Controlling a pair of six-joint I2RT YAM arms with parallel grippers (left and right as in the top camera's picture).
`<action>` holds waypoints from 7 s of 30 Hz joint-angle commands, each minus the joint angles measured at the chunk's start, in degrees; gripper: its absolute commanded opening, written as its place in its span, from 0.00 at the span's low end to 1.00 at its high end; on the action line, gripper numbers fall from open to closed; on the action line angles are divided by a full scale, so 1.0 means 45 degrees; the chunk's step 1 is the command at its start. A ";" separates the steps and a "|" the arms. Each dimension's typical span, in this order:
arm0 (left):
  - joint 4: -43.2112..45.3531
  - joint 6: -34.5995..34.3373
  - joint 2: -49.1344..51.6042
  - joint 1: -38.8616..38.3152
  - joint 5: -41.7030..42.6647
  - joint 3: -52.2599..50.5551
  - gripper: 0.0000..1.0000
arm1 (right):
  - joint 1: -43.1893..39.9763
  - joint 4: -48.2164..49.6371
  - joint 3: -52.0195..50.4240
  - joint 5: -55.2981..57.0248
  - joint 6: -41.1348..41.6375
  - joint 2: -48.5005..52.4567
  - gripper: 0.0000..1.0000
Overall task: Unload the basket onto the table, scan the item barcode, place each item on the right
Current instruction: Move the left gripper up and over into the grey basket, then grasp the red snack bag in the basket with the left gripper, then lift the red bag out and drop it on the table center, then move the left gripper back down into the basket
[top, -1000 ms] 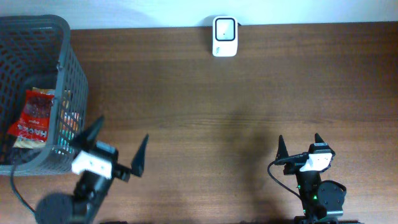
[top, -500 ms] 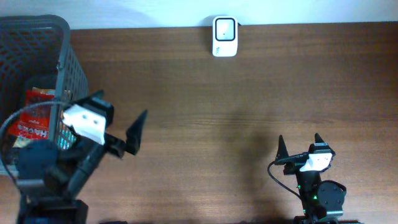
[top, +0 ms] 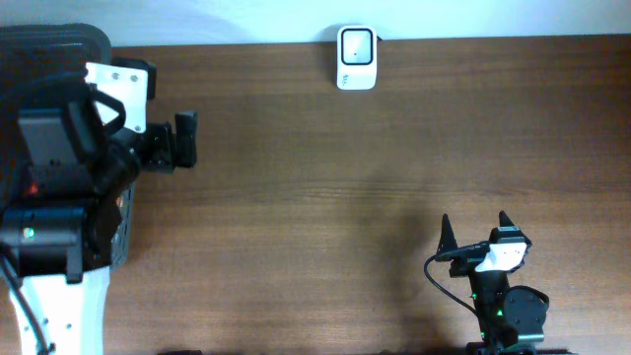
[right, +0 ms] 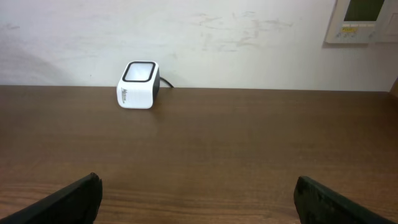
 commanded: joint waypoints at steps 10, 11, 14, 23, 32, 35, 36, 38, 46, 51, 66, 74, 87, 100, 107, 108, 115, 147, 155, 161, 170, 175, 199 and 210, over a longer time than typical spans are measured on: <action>-0.1501 -0.2589 0.2234 0.4221 -0.2331 0.3910 0.99 | 0.0073 -0.0058 -0.0078 0.0160 -0.0034 -0.0073 0.98; -0.1467 -0.2628 0.2380 0.4580 -0.2336 0.3915 0.99 | 0.0073 -0.0058 -0.0078 0.0160 -0.0034 -0.0073 0.98; -0.1554 -0.3055 0.2929 0.5707 -0.2336 0.3915 0.99 | 0.0073 -0.0058 -0.0078 0.0160 -0.0034 -0.0073 0.98; -0.1705 -0.3371 0.4245 0.6955 -0.2317 0.3900 0.99 | 0.0073 -0.0058 -0.0078 0.0160 -0.0034 -0.0073 0.98; -0.1613 -0.3376 0.5634 0.7223 -0.2380 0.3900 0.99 | 0.0073 -0.0058 -0.0078 0.0160 -0.0034 -0.0073 0.98; -0.1486 -0.3371 0.6455 0.7436 -0.2370 0.3900 0.99 | 0.0073 -0.0058 -0.0078 0.0160 -0.0034 -0.0073 0.98; -0.1457 -0.3371 0.6756 0.7431 -0.2351 0.3900 0.99 | 0.0073 -0.0058 -0.0078 0.0160 -0.0029 -0.0073 0.98; -0.1452 -0.3371 0.7213 0.7431 -0.2327 0.3900 0.99 | 0.0073 -0.0058 -0.0078 0.0160 -0.0029 -0.0073 0.98; -0.1690 -0.3371 0.8437 0.7431 -0.2322 0.3876 0.99 | 0.0073 -0.0058 -0.0078 0.0160 -0.0034 -0.0073 0.98; -0.1647 -0.3371 0.9020 0.7431 -0.2327 0.3755 0.99 | 0.0073 -0.0058 -0.0078 0.0160 -0.0034 -0.0073 0.98; -0.1205 -0.1574 1.1298 0.7422 -0.2322 0.3755 0.99 | 0.0073 -0.0058 -0.0078 0.0160 -0.0034 -0.0073 0.98; -0.1297 -0.0680 1.2352 0.7422 -0.2220 0.3755 0.98 | 0.0073 -0.0058 -0.0078 0.0160 -0.0034 -0.0073 0.98; -0.1632 -0.0680 1.2473 0.7422 -0.1889 0.3730 0.58 | 0.0073 -0.0058 -0.0078 0.0160 -0.0034 -0.0073 0.98; -0.2064 -0.0704 1.2458 0.7431 -0.1880 0.4430 0.00 | 0.0073 -0.0058 -0.0078 0.0160 -0.0034 -0.0073 0.98; -0.3764 -0.0699 1.2458 0.7431 0.0131 0.7310 0.00 | 0.0073 -0.0058 -0.0078 0.0160 -0.0034 -0.0073 0.98; -0.4056 -0.0699 1.2458 0.7431 0.0520 0.7810 0.00 | 0.0073 -0.0058 -0.0078 0.0160 -0.0034 -0.0073 0.98; -0.6246 -0.0699 1.2458 0.7431 0.1899 1.2274 0.00 | 0.0073 -0.0058 -0.0078 0.0160 -0.0034 -0.0073 0.98; -0.9670 -0.1418 1.2463 0.0957 0.6907 1.8923 0.00 | 0.0073 -0.0058 -0.0078 0.0160 -0.0034 -0.0073 0.98; -0.9233 -0.1423 1.2512 -0.3220 0.2793 1.5460 0.00 | 0.0073 -0.0058 -0.0078 0.0160 -0.0034 -0.0073 0.98; -0.6829 -0.1753 1.2512 -0.5013 0.2686 1.1011 0.00 | 0.0073 -0.0058 -0.0078 0.0160 -0.0034 -0.0073 0.98; -0.2429 -0.2288 1.2512 -0.6737 0.2681 0.4838 0.01 | 0.0073 -0.0058 -0.0078 0.0160 -0.0034 -0.0073 0.98; -0.1821 -0.2288 1.2507 -0.6907 0.2686 0.4454 0.40 | 0.0073 -0.0058 -0.0078 0.0160 -0.0034 -0.0073 0.98; -0.9675 -0.2132 1.2021 -0.2215 0.2919 1.7403 0.99 | 0.0073 -0.0058 -0.0078 0.0160 -0.0034 -0.0073 0.98; -0.9675 -0.2288 1.0248 -0.0743 -0.0889 1.7364 0.99 | 0.0073 -0.0058 -0.0078 0.0160 -0.0034 -0.0073 0.98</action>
